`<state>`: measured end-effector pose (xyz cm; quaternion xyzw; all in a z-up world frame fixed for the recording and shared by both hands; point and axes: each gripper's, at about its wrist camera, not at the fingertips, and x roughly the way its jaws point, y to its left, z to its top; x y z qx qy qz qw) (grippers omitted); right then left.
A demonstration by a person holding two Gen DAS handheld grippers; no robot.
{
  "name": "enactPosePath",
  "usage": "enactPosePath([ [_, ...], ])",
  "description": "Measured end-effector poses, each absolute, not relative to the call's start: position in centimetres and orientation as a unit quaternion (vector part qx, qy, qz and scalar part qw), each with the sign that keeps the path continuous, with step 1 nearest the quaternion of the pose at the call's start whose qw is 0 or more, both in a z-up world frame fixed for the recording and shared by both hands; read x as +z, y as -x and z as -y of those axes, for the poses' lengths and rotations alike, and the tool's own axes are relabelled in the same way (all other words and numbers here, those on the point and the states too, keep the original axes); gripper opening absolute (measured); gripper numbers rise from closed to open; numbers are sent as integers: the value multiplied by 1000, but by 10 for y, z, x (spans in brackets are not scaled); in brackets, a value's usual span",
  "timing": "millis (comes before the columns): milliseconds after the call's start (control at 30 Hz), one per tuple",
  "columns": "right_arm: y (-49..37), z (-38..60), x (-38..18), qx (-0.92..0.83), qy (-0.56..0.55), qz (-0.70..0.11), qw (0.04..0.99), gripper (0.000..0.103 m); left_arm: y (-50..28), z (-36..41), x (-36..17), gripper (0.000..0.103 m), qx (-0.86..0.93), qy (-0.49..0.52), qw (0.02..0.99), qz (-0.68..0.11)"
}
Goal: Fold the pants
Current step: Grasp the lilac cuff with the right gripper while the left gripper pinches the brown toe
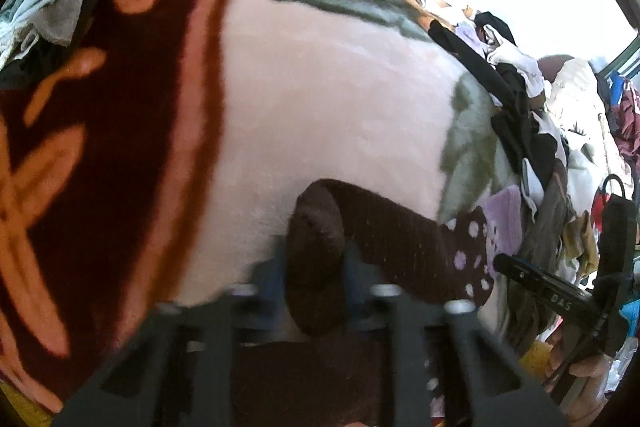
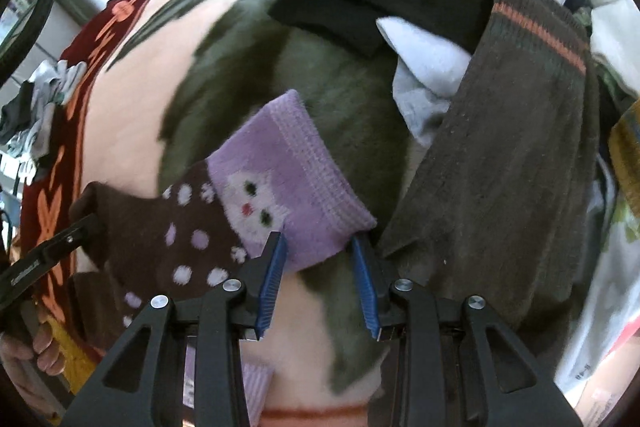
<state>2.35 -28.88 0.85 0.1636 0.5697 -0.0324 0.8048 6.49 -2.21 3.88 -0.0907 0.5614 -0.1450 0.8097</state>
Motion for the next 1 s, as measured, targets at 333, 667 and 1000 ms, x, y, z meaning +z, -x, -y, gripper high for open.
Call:
enactPosePath([
  [333, -16, 275, 40, 19, -198, -500, 843, 8, -60, -4, 70, 6, -119, 76, 844, -518],
  [667, -50, 232, 45, 45, -168, -483, 858, 9, -96, -33, 73, 9, -73, 41, 857, -508],
  [1000, -51, 234, 24, 30, -151, -521, 839, 25, -94, -52, 55, 41, -53, 31, 849, -525],
])
